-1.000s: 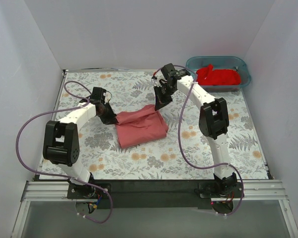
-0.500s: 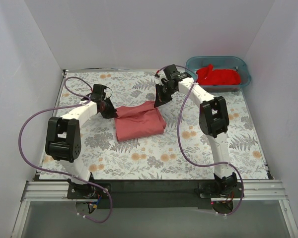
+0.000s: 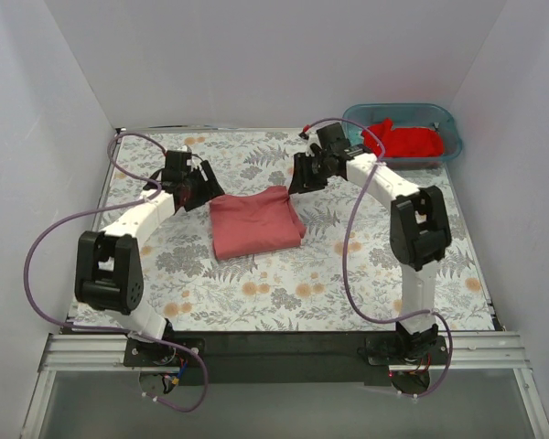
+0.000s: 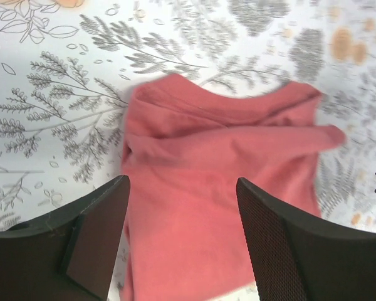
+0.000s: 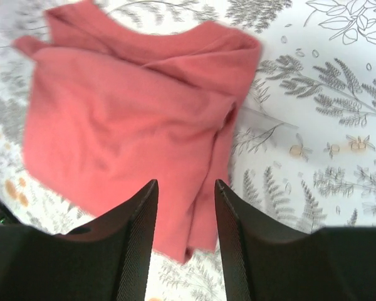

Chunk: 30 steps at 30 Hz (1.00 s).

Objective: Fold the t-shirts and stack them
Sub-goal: Fold the tshirt

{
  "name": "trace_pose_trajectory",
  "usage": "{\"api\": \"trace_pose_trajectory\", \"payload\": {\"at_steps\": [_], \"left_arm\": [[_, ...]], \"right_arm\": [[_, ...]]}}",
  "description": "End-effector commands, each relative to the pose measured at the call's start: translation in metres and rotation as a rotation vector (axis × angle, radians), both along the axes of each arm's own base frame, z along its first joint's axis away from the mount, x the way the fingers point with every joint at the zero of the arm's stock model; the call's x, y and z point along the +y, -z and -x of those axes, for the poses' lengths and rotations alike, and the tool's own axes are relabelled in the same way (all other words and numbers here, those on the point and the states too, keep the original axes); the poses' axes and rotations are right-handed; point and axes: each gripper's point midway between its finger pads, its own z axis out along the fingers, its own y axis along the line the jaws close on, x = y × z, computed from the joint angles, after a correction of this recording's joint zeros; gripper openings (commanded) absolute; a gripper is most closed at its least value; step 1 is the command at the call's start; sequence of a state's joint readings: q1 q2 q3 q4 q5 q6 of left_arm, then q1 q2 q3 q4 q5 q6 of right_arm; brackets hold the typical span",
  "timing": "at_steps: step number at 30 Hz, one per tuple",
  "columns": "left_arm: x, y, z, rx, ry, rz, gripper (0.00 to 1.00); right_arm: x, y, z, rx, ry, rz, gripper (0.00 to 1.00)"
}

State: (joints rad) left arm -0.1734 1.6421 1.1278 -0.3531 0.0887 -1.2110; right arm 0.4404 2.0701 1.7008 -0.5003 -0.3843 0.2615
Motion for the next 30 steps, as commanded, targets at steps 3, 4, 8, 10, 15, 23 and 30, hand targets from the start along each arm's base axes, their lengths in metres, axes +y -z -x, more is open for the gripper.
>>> {"api": "trace_pose_trajectory", "payload": {"at_steps": [3,4,8,10,15,23,30], "left_arm": [[-0.011,-0.054,0.027,-0.210,0.053,0.020,0.62],[-0.016,-0.051,0.031,-0.217,0.066,0.029,0.57],[-0.032,-0.026,0.041,-0.180,0.127,0.100,0.41],[-0.041,-0.012,0.034,-0.159,0.148,0.137,0.37],[-0.054,0.017,0.002,-0.091,0.157,0.168,0.27],[-0.049,0.052,-0.054,-0.046,0.128,0.151,0.26],[-0.046,0.082,-0.057,0.006,0.129,0.129,0.33]], "right_arm": [[0.024,-0.081,0.012,-0.271,-0.101,-0.302,0.50],[0.029,-0.080,0.018,-0.252,-0.120,-0.339,0.50],[0.049,-0.070,0.033,-0.210,-0.239,-0.455,0.50],[0.060,-0.061,0.034,-0.175,-0.290,-0.500,0.50],[0.079,-0.033,0.012,-0.129,-0.320,-0.529,0.50],[0.077,0.028,-0.043,-0.057,-0.177,-0.509,0.50],[0.039,0.037,-0.088,-0.004,0.040,-0.533,0.50]]}}
